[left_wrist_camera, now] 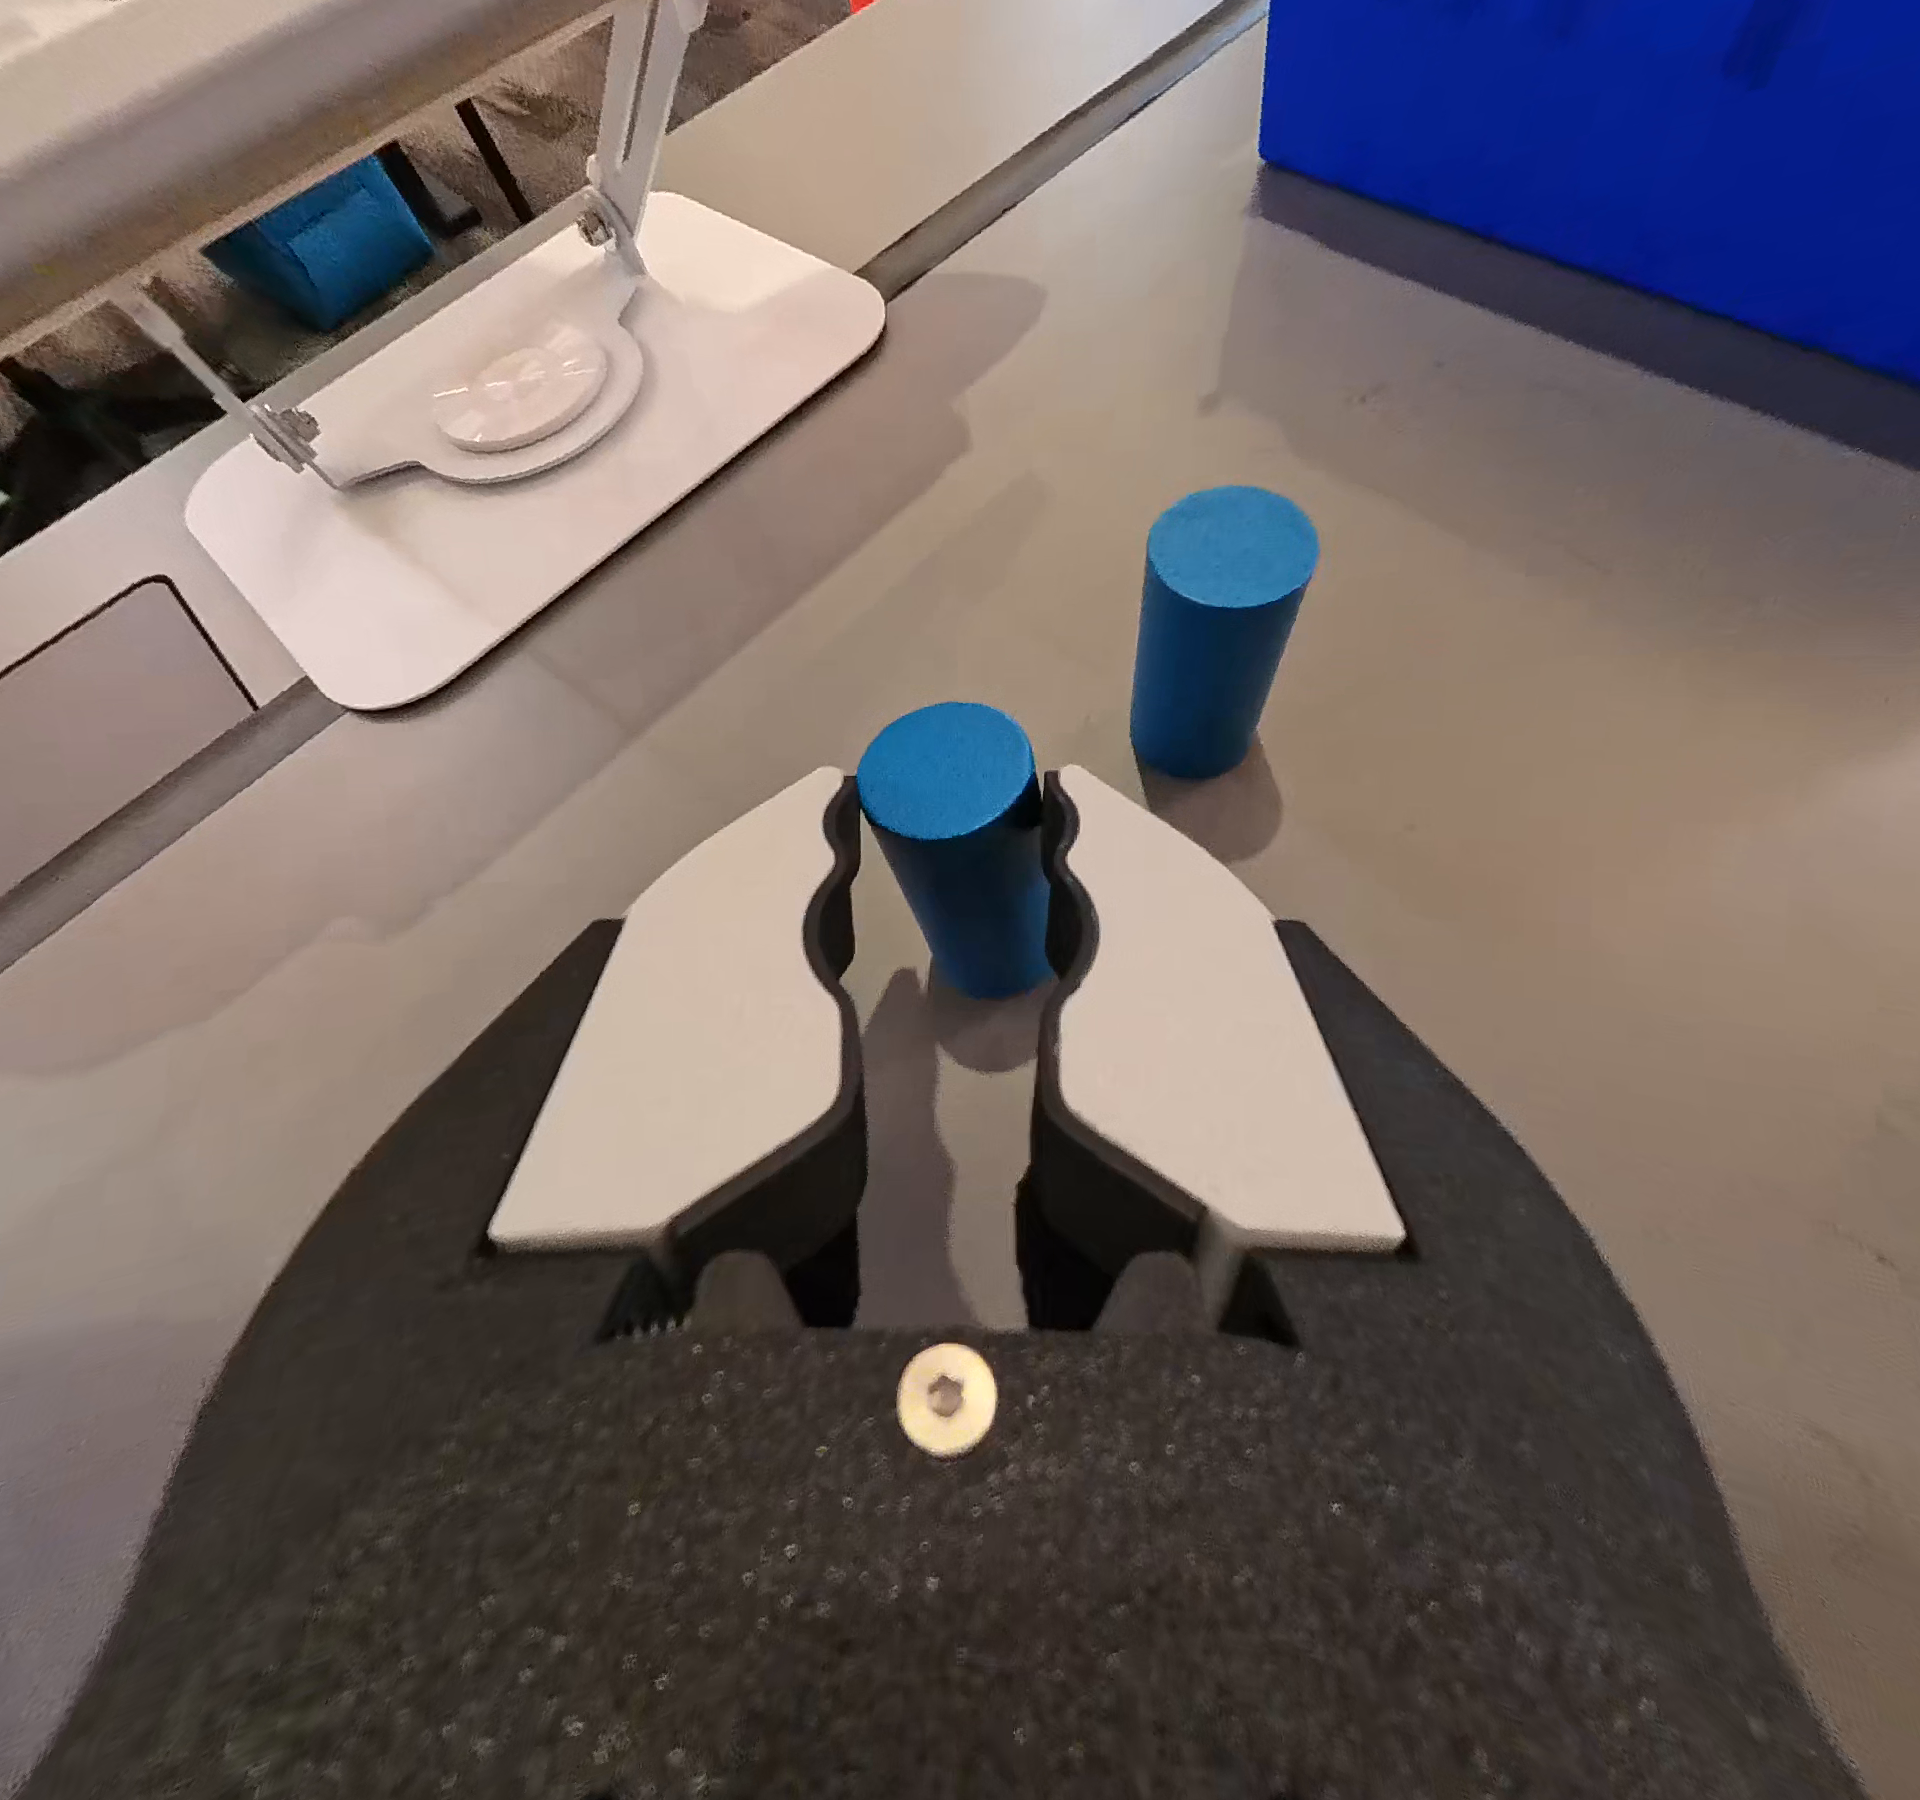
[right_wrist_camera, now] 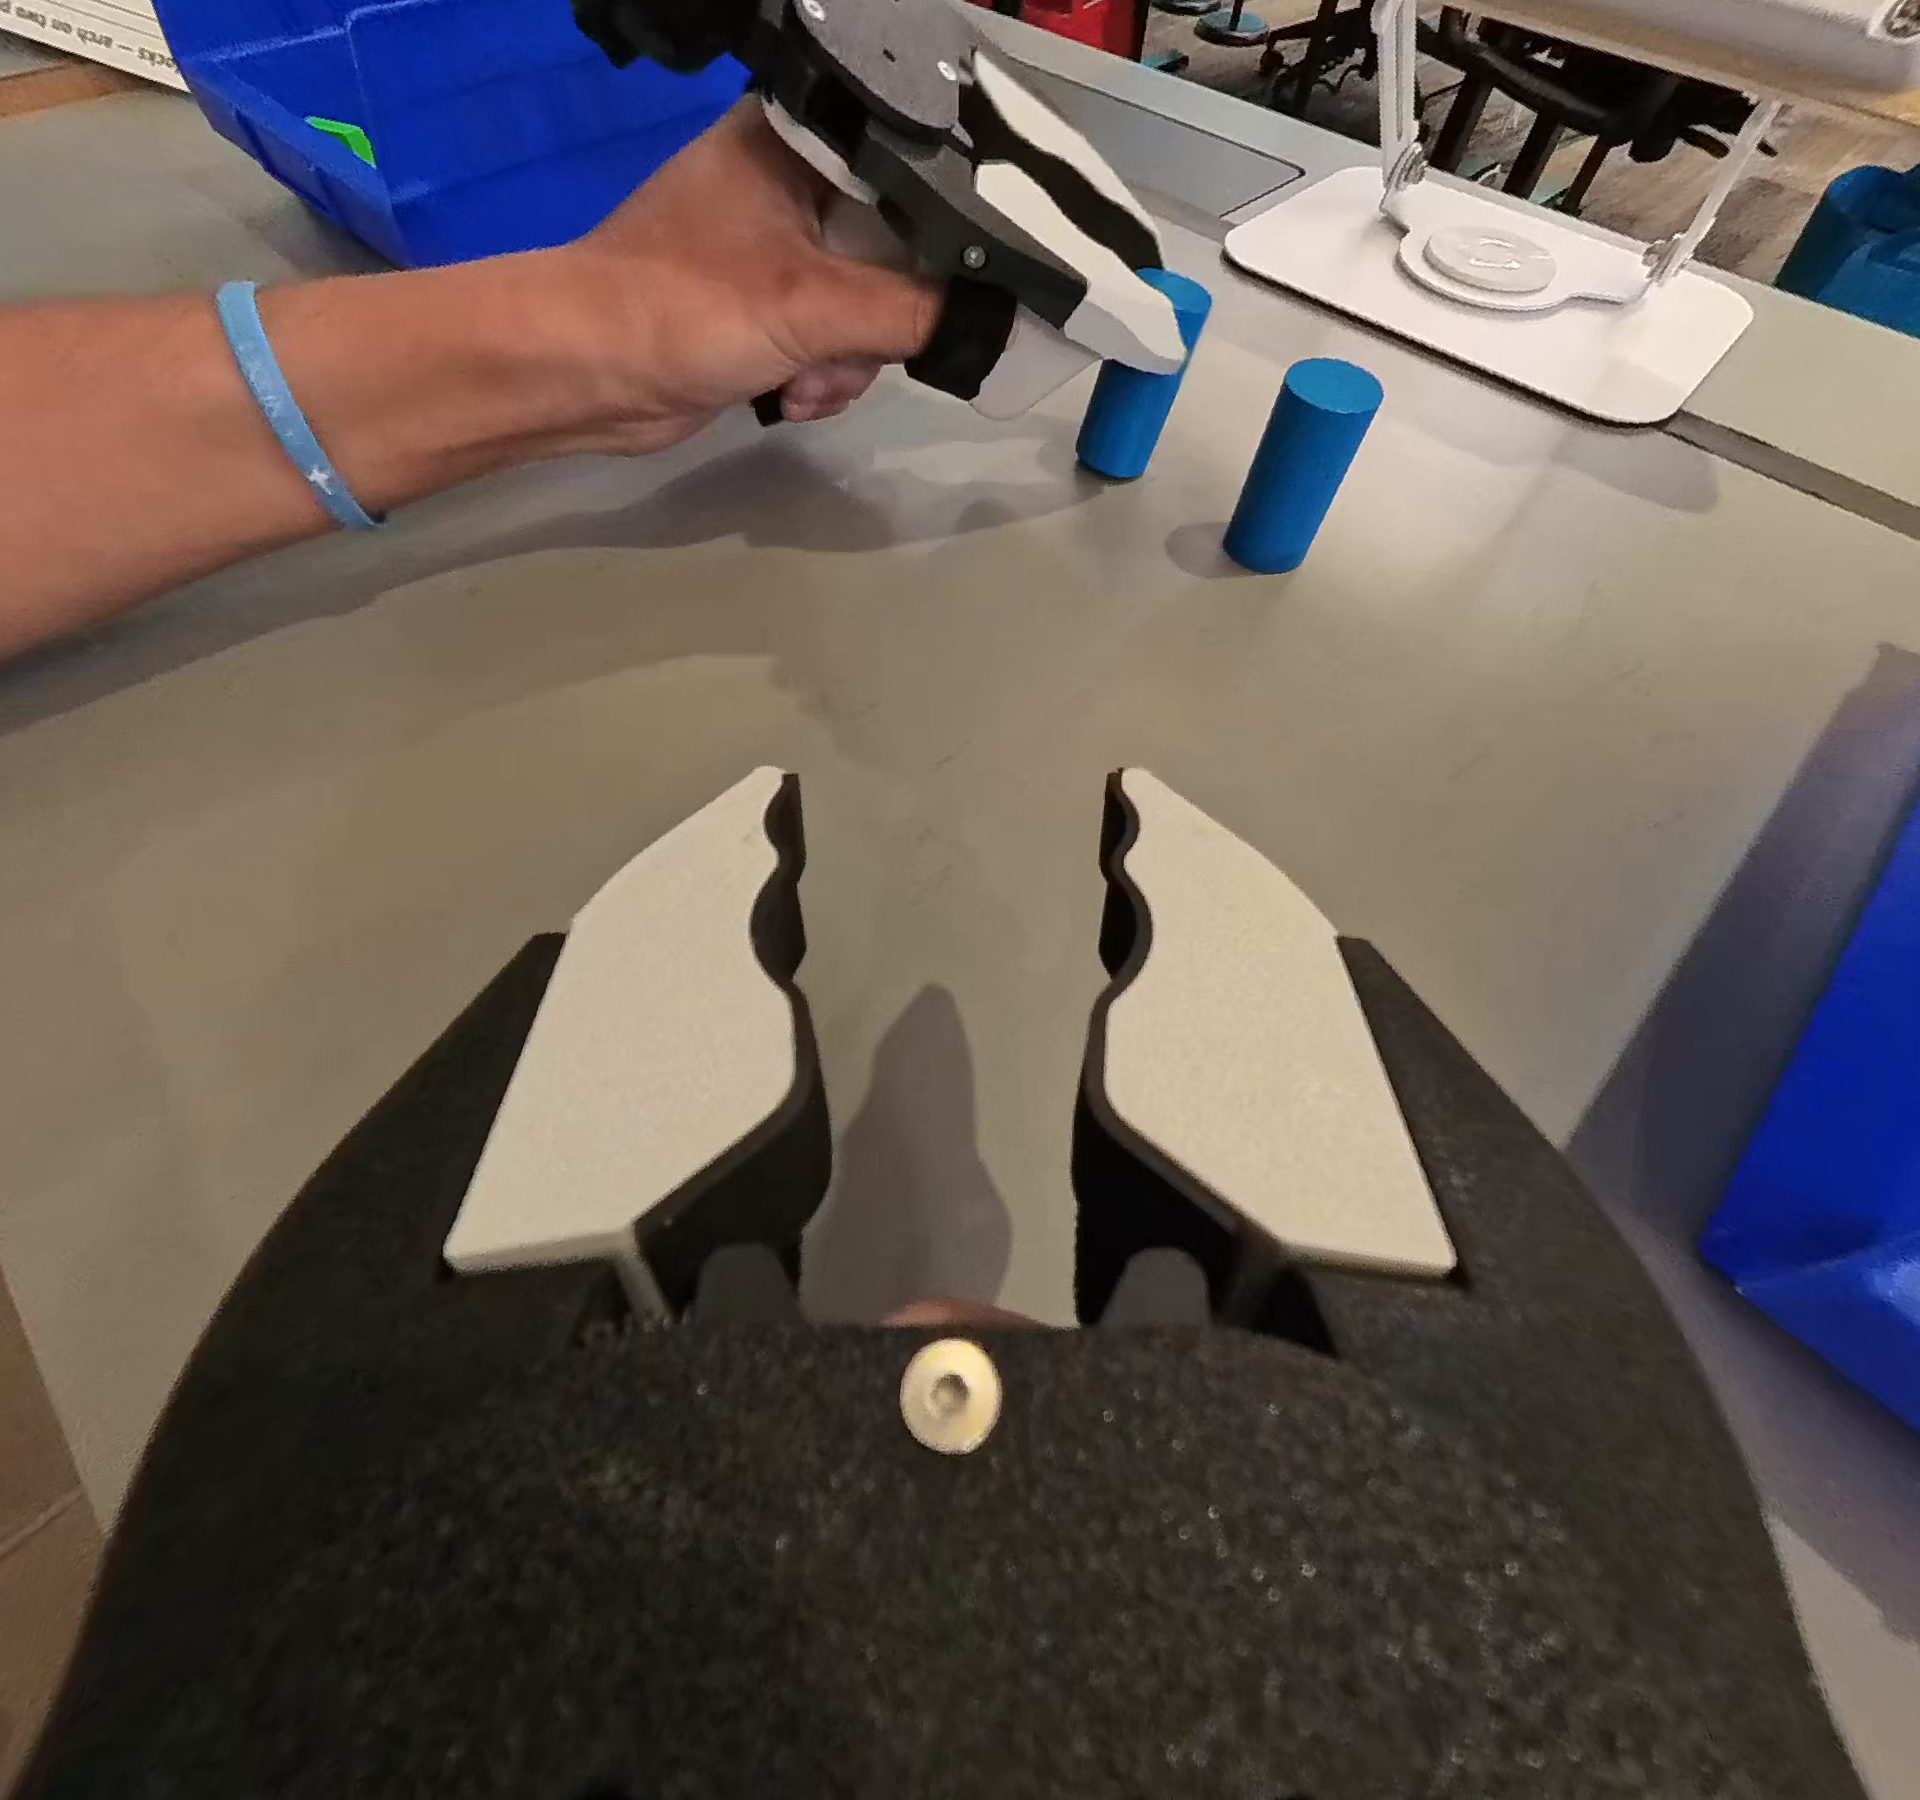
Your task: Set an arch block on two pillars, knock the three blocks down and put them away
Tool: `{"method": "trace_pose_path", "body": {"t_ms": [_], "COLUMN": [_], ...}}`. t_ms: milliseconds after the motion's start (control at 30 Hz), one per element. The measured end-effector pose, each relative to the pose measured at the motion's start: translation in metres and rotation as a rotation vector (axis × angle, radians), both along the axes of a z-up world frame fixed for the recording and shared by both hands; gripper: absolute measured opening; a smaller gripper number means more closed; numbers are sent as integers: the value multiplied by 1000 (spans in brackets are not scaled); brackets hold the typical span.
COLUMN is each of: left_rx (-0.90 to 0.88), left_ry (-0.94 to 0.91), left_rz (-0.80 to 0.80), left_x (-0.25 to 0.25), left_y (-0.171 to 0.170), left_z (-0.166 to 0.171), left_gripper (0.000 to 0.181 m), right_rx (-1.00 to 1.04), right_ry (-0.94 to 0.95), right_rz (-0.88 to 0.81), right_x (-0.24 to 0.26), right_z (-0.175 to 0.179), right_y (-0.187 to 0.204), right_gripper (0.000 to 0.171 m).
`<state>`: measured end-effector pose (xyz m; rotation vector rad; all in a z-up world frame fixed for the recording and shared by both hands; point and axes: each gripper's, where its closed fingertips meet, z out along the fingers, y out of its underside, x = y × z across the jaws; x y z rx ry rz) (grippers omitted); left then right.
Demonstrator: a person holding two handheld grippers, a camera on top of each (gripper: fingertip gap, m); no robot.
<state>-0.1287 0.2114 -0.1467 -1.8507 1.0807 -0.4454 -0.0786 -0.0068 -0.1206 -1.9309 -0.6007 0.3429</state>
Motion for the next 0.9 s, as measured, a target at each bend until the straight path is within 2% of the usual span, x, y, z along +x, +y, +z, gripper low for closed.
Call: {"method": "trace_pose_path", "body": {"t_ms": [333, 433, 467, 567, 667, 767, 800, 900], "left_rx": [-27, -28, -34, -103, -206, -329, -384, -479], "left_ry": [-25, 2, 3, -88, -235, -327, -316, -390], "left_rz": [15, 25, 31, 26, 3, 84, 118, 266], "left_x": [-4, -10, -14, -27, -47, -79, -93, -140], "left_y": [-6, -15, -21, -62, -125, -171, -184, -206], "left_z": [-5, -1, 3, 23, 41, 41, 37, 39], "left_gripper": [33, 52, 53, 53, 54, 54, 59, 63], "right_rx": [-10, -4, -3, -6, -7, -20, -26, -44], "right_ry": [-14, -22, -19, -8, -7, -2, 5, 9], "right_rz": [15, 16, 17, 27, 40, 45, 46, 50], "right_x": [-4, -4, -4, -6, -7, -8, -8, -9], "right_z": [-2, 1, 2, 3, 3, -1, -2, -8], "right_y": [-3, -4, -5, -6, -8, -8, -8, -9], "right_gripper": [55, 55, 55, 55, 55, 55, 55, 55]}}
